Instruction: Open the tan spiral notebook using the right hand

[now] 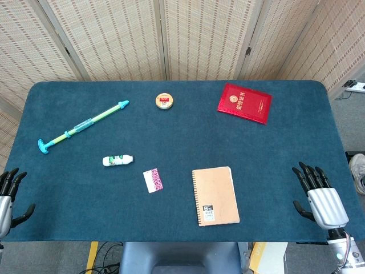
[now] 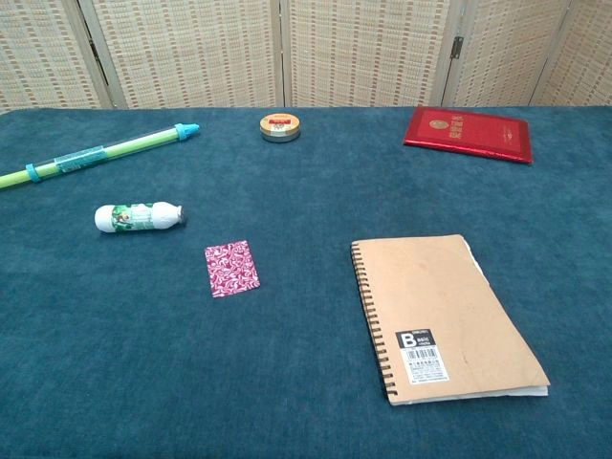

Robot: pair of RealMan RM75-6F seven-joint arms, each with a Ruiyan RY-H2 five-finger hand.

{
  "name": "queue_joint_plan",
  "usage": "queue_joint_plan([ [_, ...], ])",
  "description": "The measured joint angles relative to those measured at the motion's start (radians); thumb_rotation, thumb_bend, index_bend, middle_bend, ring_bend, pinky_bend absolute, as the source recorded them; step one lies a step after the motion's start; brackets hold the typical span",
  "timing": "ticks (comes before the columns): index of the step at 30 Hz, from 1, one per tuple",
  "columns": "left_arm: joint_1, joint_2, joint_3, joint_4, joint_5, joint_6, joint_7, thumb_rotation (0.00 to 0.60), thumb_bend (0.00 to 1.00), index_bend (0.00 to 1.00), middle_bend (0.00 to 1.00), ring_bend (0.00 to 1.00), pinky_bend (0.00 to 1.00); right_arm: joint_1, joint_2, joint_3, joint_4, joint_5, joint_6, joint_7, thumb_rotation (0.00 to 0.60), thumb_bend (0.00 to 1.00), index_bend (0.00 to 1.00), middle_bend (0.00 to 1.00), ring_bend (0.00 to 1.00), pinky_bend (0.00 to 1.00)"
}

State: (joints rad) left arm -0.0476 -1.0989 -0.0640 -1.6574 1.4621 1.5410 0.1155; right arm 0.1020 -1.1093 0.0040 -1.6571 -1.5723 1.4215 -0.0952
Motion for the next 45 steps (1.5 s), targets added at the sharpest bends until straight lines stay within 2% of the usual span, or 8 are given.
queue_joint_plan([
  [8, -0.007, 0.0, -0.005, 0.002, -0.016, -0.018, -0.005, 0.6, 0.3, 0.16, 0.1, 0.08, 0.15, 0.011, 0.005, -0.006, 0.008, -0.028, -0.006, 0.028, 0.6, 0.36, 0.0, 0.0, 0.0, 0.0],
  [15, -0.006, 0.003, -0.009, 0.003, -0.033, -0.024, -0.016, 0.6, 0.3, 0.16, 0.1, 0.08, 0.15, 0.045, -0.024, -0.019, 0.055, -0.083, -0.033, 0.083, 0.6, 0.22, 0.0, 0.0, 0.0, 0.0],
  [18, 0.0, 0.008, -0.014, 0.002, -0.035, -0.009, -0.032, 0.6, 0.3, 0.16, 0.1, 0.08, 0.15, 0.078, -0.069, -0.016, 0.104, -0.086, -0.082, 0.087, 0.6, 0.19, 0.0, 0.0, 0.0, 0.0],
  [23, 0.001, 0.012, -0.018, 0.002, -0.044, -0.014, -0.042, 0.6, 0.3, 0.16, 0.1, 0.08, 0.15, 0.125, -0.169, -0.014, 0.223, -0.096, -0.136, 0.095, 0.6, 0.18, 0.0, 0.0, 0.0, 0.0],
  [29, 0.002, 0.013, -0.018, 0.001, -0.046, -0.012, -0.045, 0.6, 0.3, 0.16, 0.1, 0.08, 0.15, 0.169, -0.293, -0.015, 0.368, -0.144, -0.131, 0.125, 0.6, 0.2, 0.0, 0.0, 0.0, 0.0],
  [45, 0.006, 0.021, -0.027, 0.006, -0.063, -0.015, -0.079, 0.6, 0.3, 0.16, 0.1, 0.08, 0.15, 0.246, -0.46, -0.014, 0.53, -0.159, -0.131, 0.187, 0.6, 0.22, 0.0, 0.0, 0.0, 0.0],
])
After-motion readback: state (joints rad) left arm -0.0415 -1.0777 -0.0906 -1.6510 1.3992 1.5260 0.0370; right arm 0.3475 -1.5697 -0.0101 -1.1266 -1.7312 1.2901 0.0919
